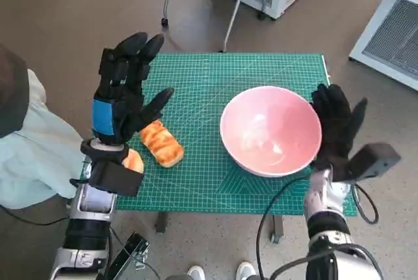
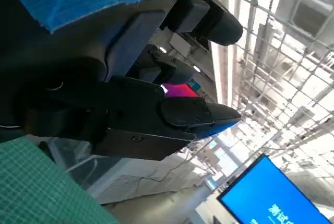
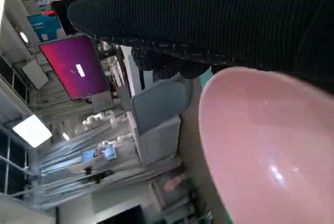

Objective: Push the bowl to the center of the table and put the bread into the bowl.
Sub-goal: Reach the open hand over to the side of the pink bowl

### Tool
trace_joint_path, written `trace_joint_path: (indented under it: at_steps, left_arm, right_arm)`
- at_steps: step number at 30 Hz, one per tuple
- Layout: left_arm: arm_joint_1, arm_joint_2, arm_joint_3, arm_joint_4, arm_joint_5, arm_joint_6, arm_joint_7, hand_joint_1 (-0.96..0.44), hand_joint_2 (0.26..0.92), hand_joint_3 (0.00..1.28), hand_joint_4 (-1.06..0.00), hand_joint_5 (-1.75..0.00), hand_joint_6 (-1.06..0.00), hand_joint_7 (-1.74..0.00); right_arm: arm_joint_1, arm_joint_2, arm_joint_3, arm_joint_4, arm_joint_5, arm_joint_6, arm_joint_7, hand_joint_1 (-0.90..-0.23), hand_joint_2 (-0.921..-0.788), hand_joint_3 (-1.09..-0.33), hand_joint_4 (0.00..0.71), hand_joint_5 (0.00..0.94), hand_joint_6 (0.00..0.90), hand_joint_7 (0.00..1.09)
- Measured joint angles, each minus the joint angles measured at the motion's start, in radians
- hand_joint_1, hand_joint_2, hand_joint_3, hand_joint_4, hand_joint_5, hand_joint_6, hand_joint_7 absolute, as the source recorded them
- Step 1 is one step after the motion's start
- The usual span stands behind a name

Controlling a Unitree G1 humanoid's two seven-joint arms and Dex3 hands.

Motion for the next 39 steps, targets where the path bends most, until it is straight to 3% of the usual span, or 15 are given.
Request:
trace_joint_path:
  at_steps: [10, 17, 33, 39]
  left_arm:
    - [0.036, 0.003, 0.004, -0.076, 0.0, 0.041, 0.0, -0.21, 0.921, 0.26, -0.08, -0.69, -0.07, -0.91]
    - [0.061, 0.003, 0.011, -0.117, 0.001, 0.068, 0.0, -0.2, 0.919, 0.27, -0.06, -0.73, -0.06, -0.93]
    - [0.094, 0.007, 0.033, -0.172, 0.007, 0.114, 0.0, -0.19, 0.909, 0.29, -0.05, -0.74, -0.06, -0.95]
    - [0.106, 0.007, 0.035, -0.19, 0.007, 0.127, 0.0, -0.19, 0.907, 0.3, -0.05, -0.74, -0.06, -0.94]
  right_arm:
    - [-0.073, 0.046, -0.039, 0.013, 0.016, 0.065, -0.045, -0.445, -0.921, -0.735, 0.39, 0.025, 0.228, 0.58]
    - [-0.114, 0.078, -0.044, 0.015, 0.014, 0.088, -0.067, -0.475, -0.921, -0.722, 0.399, 0.026, 0.238, 0.61]
    - [-0.154, 0.097, -0.044, 0.029, 0.006, 0.151, -0.103, -0.474, -0.921, -0.723, 0.372, 0.007, 0.2, 0.63]
    - [-0.159, 0.097, -0.041, 0.03, -0.01, 0.168, -0.117, -0.474, -0.921, -0.727, 0.373, 0.006, 0.193, 0.63]
